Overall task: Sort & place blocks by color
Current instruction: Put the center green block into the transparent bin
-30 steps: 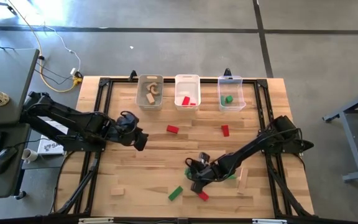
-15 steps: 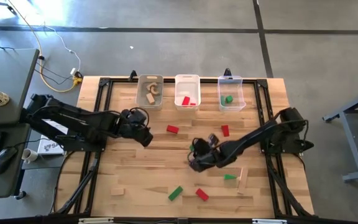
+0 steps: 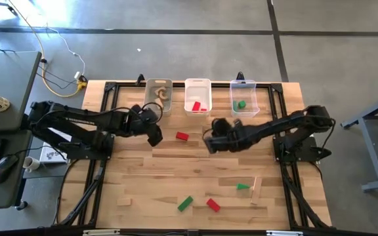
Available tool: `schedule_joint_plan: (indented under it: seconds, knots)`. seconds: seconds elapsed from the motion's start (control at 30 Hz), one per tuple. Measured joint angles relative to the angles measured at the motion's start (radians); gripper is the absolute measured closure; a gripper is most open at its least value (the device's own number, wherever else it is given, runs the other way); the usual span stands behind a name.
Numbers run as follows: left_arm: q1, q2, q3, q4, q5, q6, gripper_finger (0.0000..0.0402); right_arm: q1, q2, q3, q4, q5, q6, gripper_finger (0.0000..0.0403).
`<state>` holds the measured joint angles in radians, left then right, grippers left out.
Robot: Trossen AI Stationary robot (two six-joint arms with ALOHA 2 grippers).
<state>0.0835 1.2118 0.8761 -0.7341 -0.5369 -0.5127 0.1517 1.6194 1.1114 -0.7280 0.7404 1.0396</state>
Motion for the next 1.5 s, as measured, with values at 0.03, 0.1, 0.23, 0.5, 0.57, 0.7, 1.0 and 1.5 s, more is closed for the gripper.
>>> schedule_joint_plan:
  seconds: [0.03,0.1,0.23,0.5,0.57,0.7,1.0,1.5]
  knots:
    - [0.007,0.000,0.000,0.000,0.003,0.020,0.0202,-0.018,-0.012,0.000,-0.032,0.004,0.021,0.0304]
    - [0.023,0.000,0.000,0.000,0.008,0.059,0.0202,-0.056,-0.035,0.000,-0.081,0.019,0.067,0.0304]
    - [0.046,0.000,0.000,0.000,0.009,0.132,0.0202,-0.140,-0.084,0.000,-0.187,0.023,0.141,0.0304]
    - [0.086,0.000,0.000,0.003,0.010,0.243,0.0202,-0.322,-0.149,0.000,-0.280,-0.039,0.129,0.0304]
    - [0.095,0.000,0.000,0.005,0.010,0.246,0.0202,-0.368,-0.153,0.000,-0.285,-0.064,0.097,0.0304]
    - [0.115,0.000,0.000,0.006,0.009,0.246,0.0202,-0.469,-0.149,0.000,-0.285,-0.102,-0.008,0.0304]
    - [0.157,0.000,0.000,0.008,0.029,0.210,0.0202,-0.692,-0.126,0.000,-0.274,-0.281,-0.232,0.0304]
    - [0.207,0.000,0.000,0.030,0.031,0.209,0.0202,-0.846,-0.125,0.000,-0.257,-0.493,-0.381,0.0304]
